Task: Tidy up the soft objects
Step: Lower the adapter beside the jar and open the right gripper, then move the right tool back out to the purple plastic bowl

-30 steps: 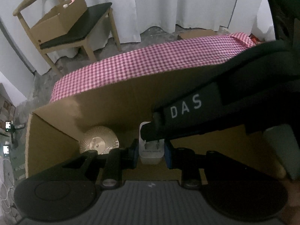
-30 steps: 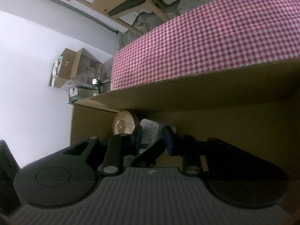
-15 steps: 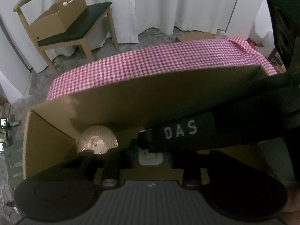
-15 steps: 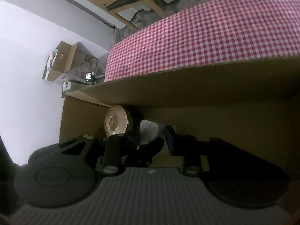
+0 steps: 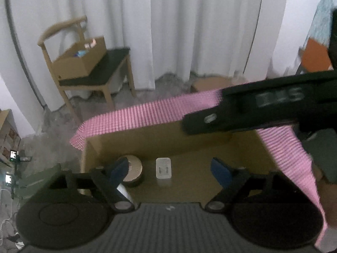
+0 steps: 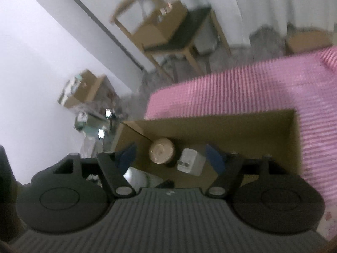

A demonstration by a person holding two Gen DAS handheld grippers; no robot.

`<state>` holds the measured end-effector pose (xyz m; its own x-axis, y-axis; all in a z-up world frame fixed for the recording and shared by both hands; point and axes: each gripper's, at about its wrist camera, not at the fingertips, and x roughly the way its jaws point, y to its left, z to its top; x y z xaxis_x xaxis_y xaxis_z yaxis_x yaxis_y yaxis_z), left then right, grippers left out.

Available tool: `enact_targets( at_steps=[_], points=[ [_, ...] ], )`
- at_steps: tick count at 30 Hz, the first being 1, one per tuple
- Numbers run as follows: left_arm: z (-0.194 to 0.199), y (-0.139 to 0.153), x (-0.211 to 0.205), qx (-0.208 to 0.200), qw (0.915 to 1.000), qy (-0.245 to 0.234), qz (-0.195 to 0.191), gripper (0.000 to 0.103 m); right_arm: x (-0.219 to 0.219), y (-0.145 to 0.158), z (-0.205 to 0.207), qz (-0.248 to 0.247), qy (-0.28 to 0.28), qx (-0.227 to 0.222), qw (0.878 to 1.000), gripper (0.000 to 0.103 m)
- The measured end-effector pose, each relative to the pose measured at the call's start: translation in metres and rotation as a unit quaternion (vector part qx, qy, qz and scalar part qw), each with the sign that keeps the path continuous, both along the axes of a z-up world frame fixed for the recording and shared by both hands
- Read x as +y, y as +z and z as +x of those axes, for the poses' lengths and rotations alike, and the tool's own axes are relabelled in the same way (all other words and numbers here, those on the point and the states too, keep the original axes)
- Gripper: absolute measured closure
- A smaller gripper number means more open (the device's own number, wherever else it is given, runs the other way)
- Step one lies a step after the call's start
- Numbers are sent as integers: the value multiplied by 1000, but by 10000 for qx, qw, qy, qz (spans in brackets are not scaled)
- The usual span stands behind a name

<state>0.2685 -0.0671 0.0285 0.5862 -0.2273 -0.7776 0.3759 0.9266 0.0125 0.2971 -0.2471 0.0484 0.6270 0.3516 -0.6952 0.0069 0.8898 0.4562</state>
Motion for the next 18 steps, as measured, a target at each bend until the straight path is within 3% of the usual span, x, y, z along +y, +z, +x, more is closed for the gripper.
enact_targets(
  at_steps=[7, 9, 14, 18],
  points=[
    [-91, 38, 35, -437, 9985, 34, -320, 8, -1, 64, -115, -459, -195, -950, 9942, 1],
    [-116, 36, 45, -419, 9984, 124, -370, 8, 0, 69, -149, -719, -297, -1079, 9911, 1],
    [-170, 8, 58, -221, 9985, 263, -431, 8, 8, 47, -220, -1282, -484, -871, 9867, 1],
    [-198, -31, 53, 11, 9997, 134, -212, 8, 15, 4, -255, -1157, -649, -364, 9905, 1]
  ],
)
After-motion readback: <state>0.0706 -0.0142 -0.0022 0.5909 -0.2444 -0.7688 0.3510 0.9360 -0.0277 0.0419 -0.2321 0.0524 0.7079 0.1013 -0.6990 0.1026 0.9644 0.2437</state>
